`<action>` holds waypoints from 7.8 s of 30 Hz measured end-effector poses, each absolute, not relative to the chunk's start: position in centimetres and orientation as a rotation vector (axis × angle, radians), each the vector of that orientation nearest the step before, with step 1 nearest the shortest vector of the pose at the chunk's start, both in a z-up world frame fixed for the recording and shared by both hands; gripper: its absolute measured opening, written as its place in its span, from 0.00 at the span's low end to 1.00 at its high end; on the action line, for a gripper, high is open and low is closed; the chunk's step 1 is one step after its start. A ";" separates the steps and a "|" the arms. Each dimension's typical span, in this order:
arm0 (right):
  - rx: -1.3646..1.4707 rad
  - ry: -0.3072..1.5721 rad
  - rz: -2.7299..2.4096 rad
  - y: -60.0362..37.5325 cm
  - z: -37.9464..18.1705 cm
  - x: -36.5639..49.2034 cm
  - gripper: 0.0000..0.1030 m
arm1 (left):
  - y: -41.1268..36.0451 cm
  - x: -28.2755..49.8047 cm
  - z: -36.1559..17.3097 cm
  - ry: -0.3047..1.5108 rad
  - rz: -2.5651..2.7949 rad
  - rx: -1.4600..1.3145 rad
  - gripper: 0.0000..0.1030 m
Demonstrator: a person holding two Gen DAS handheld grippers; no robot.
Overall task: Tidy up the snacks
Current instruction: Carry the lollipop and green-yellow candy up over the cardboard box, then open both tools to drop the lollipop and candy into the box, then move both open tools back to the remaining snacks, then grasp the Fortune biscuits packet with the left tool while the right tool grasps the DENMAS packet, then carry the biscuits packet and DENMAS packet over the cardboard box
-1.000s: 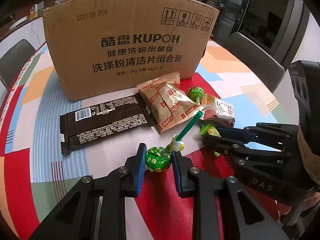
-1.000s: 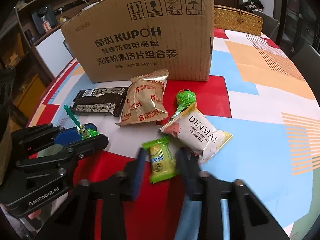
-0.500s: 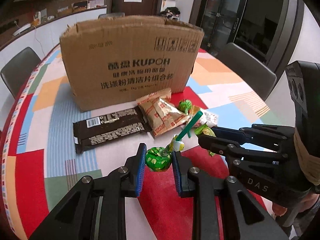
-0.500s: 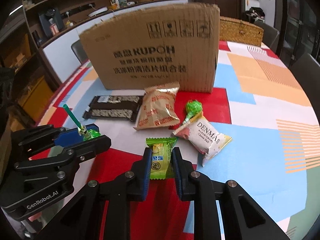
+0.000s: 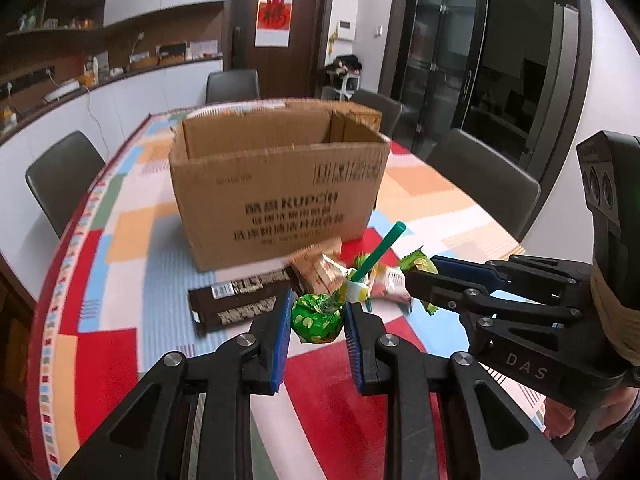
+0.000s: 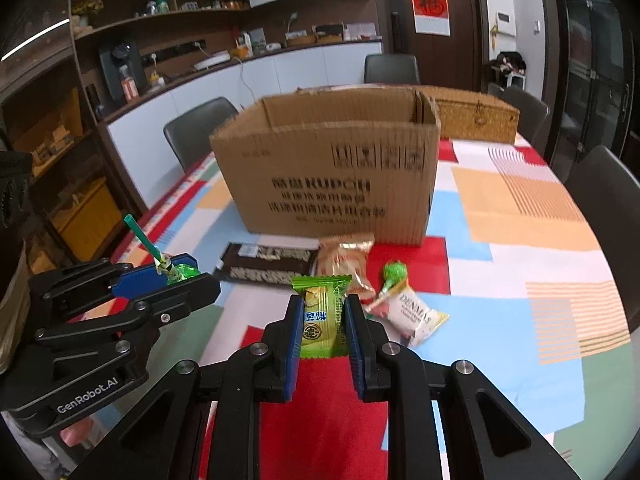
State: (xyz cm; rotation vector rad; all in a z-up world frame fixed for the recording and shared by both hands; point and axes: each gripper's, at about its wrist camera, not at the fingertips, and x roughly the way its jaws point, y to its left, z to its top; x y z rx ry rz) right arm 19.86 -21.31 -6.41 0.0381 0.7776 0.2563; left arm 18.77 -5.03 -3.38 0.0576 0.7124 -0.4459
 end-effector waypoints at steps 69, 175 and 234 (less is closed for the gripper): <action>0.031 0.578 0.191 -21.3 1.8 34.9 0.60 | -4.9 34.0 2.6 0.629 -0.349 0.100 0.48; 0.068 0.980 0.172 -27.4 -13.6 27.5 0.34 | -12.1 30.6 -12.8 1.039 -0.446 0.082 0.38; 0.028 0.546 0.252 -21.1 5.7 26.9 0.34 | -2.7 26.3 8.2 0.515 -0.337 0.003 0.39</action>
